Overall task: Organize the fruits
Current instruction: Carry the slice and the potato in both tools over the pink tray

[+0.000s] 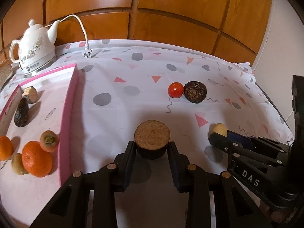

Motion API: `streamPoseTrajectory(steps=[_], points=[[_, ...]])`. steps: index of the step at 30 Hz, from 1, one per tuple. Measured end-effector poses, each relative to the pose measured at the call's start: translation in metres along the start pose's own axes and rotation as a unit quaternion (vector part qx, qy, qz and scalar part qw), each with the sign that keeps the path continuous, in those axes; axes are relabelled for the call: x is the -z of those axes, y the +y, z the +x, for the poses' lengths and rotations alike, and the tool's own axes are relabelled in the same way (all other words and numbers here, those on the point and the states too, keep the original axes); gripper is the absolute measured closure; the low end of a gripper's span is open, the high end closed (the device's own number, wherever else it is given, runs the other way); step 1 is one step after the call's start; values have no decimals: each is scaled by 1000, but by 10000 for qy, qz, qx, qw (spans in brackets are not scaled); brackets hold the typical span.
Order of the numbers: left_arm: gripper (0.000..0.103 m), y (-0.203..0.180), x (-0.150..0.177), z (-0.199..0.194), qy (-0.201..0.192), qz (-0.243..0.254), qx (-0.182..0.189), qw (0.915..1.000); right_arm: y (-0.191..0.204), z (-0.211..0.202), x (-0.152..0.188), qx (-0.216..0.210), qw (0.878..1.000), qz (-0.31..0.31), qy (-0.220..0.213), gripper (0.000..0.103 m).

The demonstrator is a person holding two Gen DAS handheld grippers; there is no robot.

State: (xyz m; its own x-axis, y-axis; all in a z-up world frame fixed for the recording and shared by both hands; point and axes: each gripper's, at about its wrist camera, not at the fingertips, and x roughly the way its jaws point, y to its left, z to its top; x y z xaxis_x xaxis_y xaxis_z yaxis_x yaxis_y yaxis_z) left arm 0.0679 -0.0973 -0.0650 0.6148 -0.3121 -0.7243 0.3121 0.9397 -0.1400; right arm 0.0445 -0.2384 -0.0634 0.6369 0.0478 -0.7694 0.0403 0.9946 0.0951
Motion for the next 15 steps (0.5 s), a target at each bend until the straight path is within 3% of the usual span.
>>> streamPoseTrajectory(steps=[15], points=[[68, 5, -7, -52, -427, -1, 3, 9991, 11, -6, 7, -18, 10000, -75, -54, 78]])
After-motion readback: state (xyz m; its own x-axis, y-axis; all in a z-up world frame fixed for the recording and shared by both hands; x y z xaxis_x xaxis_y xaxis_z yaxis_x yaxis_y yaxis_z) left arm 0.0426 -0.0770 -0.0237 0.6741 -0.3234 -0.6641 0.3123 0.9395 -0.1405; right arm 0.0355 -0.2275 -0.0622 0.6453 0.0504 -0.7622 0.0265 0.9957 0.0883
